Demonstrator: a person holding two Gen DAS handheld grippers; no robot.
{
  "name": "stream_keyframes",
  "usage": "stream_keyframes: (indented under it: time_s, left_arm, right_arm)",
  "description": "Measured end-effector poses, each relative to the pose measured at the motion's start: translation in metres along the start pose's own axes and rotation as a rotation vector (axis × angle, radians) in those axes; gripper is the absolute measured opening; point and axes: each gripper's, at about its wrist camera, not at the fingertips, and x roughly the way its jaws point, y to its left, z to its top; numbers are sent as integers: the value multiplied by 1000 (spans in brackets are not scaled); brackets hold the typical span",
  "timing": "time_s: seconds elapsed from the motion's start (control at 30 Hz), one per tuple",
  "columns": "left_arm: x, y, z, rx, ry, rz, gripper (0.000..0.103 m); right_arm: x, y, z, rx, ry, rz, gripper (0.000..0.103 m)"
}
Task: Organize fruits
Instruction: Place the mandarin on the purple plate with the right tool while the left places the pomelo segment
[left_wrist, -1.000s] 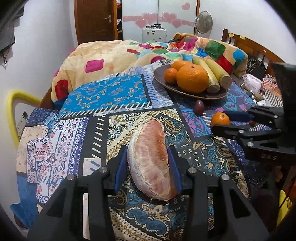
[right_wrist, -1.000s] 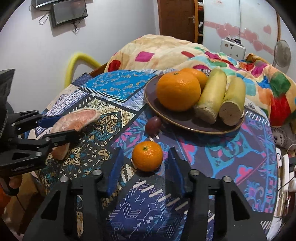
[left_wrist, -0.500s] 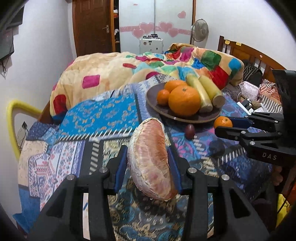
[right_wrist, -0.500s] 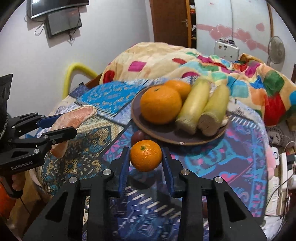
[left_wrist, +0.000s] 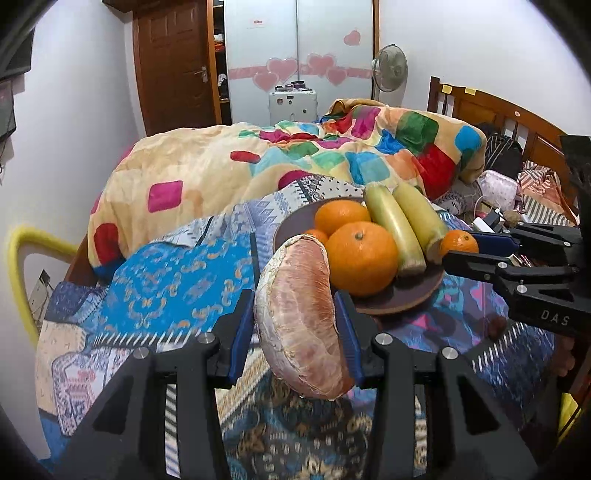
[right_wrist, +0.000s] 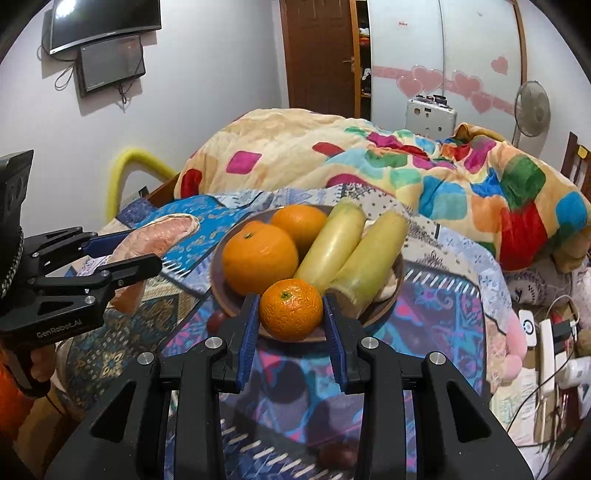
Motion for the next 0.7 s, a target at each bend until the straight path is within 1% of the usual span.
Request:
stream_keyframes:
  time_s: [0.2, 0.57, 0.7]
  left_arm:
    - [21, 4, 19, -2, -1, -9, 43]
    - [58, 9, 47, -27, 41, -48, 43]
    - [68, 7, 51, -27, 58, -31, 43]
  right_arm:
    - [13, -8, 12, -10, -6, -13, 31]
    - [33, -10, 36, -35, -11, -13, 31]
    - [41, -8, 43, -40, -8, -9, 31]
